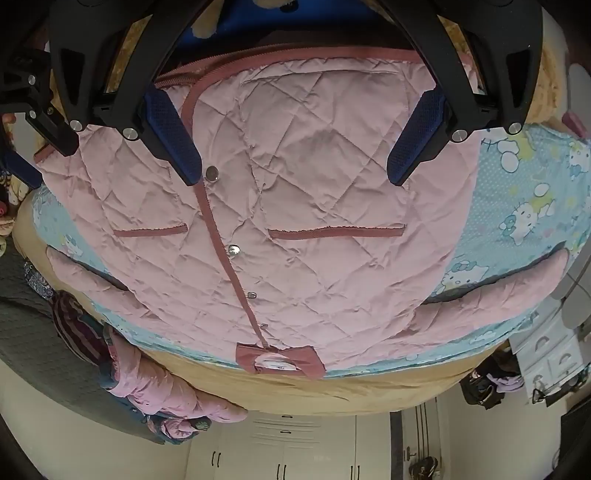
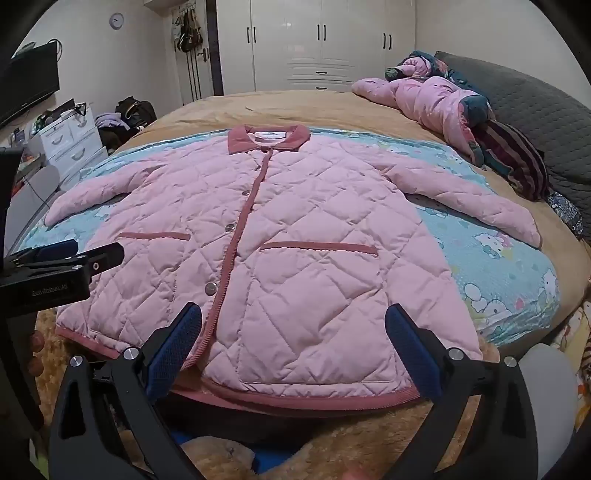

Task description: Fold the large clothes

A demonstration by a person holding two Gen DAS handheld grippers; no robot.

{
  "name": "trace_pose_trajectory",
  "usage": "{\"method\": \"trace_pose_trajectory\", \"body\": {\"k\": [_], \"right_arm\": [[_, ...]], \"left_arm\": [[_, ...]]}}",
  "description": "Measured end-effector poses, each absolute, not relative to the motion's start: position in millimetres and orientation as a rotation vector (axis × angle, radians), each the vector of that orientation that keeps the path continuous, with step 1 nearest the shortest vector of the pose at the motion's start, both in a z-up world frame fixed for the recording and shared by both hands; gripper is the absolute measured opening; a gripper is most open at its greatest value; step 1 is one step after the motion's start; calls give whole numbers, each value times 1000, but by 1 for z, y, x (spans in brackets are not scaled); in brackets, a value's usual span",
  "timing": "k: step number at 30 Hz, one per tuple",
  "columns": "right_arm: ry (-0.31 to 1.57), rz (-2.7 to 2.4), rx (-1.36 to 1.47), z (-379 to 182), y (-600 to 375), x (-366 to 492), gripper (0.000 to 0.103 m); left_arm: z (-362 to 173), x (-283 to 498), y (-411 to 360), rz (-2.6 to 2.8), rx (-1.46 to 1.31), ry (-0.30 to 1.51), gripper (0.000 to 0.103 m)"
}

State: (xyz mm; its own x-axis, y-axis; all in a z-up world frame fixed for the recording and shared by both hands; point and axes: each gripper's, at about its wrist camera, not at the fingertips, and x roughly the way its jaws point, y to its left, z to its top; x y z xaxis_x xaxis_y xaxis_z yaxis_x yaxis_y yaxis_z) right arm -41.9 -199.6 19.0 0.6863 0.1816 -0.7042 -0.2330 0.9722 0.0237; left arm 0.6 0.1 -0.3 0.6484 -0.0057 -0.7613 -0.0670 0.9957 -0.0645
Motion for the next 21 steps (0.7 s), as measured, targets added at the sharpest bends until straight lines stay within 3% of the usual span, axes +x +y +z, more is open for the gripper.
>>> {"method": "trace_pose_trajectory", "body": {"k": [21], "right_arm": [[772, 252, -67, 21, -195, -45, 99]], "left_arm": [[8, 2, 1, 40, -86, 858, 94]]}}
